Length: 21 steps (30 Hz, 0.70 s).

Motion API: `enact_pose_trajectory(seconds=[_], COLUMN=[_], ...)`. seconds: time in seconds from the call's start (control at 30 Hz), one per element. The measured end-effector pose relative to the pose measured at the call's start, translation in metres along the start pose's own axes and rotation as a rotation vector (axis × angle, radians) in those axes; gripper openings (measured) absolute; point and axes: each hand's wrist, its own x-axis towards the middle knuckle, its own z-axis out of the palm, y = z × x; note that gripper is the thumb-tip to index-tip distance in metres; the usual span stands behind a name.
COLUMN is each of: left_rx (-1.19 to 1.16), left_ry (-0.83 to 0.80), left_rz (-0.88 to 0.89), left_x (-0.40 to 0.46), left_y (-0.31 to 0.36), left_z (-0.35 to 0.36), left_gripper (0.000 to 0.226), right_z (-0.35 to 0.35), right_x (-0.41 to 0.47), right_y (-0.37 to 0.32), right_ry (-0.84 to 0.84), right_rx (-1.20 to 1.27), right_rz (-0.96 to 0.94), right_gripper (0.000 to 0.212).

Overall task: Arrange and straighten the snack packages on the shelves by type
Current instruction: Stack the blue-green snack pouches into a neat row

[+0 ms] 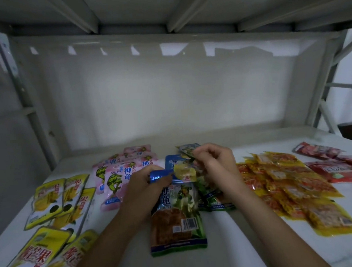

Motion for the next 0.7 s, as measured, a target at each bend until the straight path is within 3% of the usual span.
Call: enact_pose_trajectory(seconds=[0.1,0.2,0.3,0.37,0.43,0.6,0.7], left_rx=[0.314,0.447,0.564,0.597,0.623,0.595,0.593], left_ry=[0.091,0.115,0.093,0.04,-0.048,-0.158,-0.163], left_rz=[0.201,0.294,0.313,0.292,0.306,0.345,0.388], left_x=[-0.002,-0.002,-0.001,-0.002,-0.002,-0.006,-0.006], left_y=[-0.004,-0.007,-0.011,-0.012,-0.013,-0.016,-0.019], left_z=[0.001,0.003,0.002,0.001,0.001,0.005,0.01], left_gripper=[0.016,0.018,0.017,0.026,0.035,0.02,0.012], right_z=[-0.018,-0.031,-0.037,-0.036,-0.036,-0.034,-0.035], right_x=[0.01,0.016,0.017,0.017,0.018,0.019,0.021], right_y=[0.02,0.025,0.026,0.027,0.029,0.03,0.031], right_ry=[0.098,0.021,-0.129,-0.212,-0.227,-0.155,-0.098], right_rx=[-0.512,-0.954,-1.198,-1.235,-1.226,-1.103,-0.888], right_rz=[-0.097,0.048,0.189,0.265,0.276,0.272,0.277], right_gripper=[0.02,0.026,0.065,0.081,0.083,0.06,0.045])
